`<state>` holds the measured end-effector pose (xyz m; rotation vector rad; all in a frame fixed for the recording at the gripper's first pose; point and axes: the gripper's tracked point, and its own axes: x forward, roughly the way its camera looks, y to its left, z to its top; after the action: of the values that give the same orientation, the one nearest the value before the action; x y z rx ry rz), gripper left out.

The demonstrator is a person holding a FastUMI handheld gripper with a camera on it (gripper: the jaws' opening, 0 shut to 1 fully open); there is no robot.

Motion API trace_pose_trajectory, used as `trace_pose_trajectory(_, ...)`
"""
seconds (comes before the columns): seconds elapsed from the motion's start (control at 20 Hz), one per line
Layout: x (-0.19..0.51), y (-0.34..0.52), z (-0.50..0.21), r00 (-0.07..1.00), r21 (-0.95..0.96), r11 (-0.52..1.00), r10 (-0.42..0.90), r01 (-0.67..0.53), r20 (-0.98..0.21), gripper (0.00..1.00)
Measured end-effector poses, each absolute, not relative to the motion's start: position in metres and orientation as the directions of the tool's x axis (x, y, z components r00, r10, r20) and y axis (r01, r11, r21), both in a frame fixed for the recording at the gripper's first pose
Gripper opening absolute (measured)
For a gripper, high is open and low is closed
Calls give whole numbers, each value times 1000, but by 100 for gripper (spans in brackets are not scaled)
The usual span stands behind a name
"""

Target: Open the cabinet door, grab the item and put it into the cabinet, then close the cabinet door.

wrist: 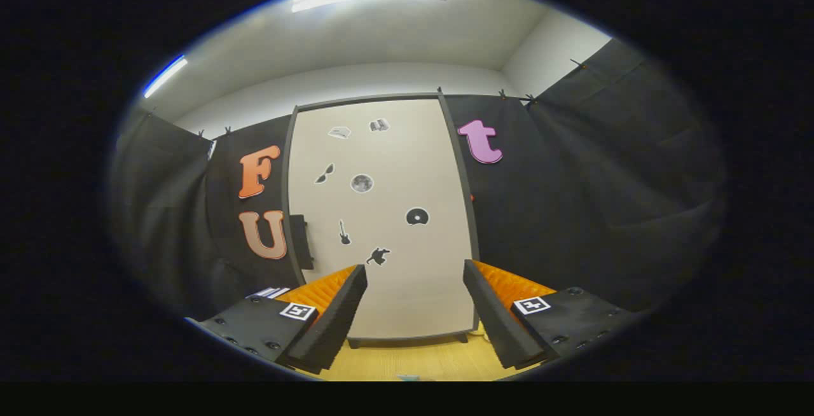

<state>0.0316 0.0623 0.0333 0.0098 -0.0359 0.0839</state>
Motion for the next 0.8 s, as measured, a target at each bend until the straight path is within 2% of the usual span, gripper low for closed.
trace_pose_trajectory(0.55,149,239,24,945,-75,943,318,-323,-74,97)
trace_pose_trajectory(0.8,196,264,8,957,-74,956,279,-285,-84,97)
